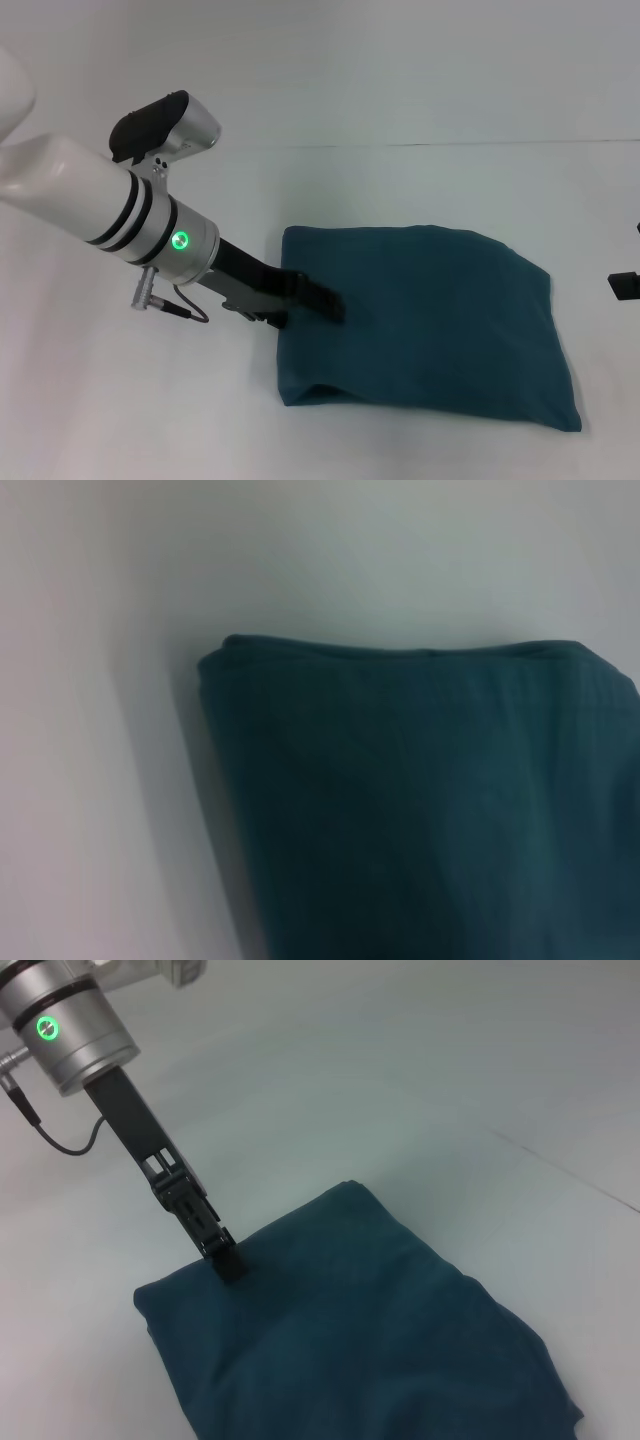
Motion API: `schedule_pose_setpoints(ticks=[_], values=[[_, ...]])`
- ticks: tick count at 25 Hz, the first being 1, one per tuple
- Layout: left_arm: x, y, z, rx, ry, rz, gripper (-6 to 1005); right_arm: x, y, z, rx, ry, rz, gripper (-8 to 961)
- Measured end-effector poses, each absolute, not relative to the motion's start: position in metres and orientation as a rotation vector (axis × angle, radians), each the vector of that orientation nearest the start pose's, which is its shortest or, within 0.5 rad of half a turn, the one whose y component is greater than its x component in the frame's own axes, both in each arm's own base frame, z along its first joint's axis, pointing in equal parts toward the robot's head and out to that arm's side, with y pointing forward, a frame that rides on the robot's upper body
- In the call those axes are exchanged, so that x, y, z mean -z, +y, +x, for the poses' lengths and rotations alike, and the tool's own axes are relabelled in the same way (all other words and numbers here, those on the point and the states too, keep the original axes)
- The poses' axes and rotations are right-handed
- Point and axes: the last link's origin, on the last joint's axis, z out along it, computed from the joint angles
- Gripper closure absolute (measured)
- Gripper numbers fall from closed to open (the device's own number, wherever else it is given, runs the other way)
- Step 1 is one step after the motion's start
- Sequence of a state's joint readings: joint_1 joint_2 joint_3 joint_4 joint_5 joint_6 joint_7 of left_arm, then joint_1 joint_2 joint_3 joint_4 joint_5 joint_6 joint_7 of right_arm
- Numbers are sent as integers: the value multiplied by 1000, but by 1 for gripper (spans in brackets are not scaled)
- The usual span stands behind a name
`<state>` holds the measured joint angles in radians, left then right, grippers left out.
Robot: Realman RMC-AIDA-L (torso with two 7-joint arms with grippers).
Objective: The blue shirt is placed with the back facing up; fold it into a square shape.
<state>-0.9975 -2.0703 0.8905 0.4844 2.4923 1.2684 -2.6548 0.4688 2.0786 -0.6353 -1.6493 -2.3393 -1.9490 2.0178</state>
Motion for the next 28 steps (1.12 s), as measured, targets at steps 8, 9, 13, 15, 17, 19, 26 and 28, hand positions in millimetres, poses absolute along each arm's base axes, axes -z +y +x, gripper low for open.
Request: schedule_pose_setpoints(ticks=[8,9,13,15,17,19,26,28], values=[[68,405,-178,-91,-1707,-2432,180,-141,305,215,-43,677,-2599,101],[68,404,-178,-104,-1702,-2433,181,-141,305,215,-43,677,-2599,102],[70,403,-177,-136,-1681,-2442,255,-141,306,215,-43,669,-2594,108],[70,403,-176,-134,-1680,-2443,329,-140,306,215,-41,663,-2595,109],[70,403,-176,-136,-1679,-2444,402,-140,306,216,-41,662,-2595,110],[70,403,-176,-137,-1675,-2448,497,-141,306,216,-44,663,-2592,111],[70,403,-177,-148,-1654,-2459,742,-139,306,216,-43,658,-2597,113],[69,403,-180,-165,-1640,-2453,793,-139,306,216,-43,656,-2598,113]])
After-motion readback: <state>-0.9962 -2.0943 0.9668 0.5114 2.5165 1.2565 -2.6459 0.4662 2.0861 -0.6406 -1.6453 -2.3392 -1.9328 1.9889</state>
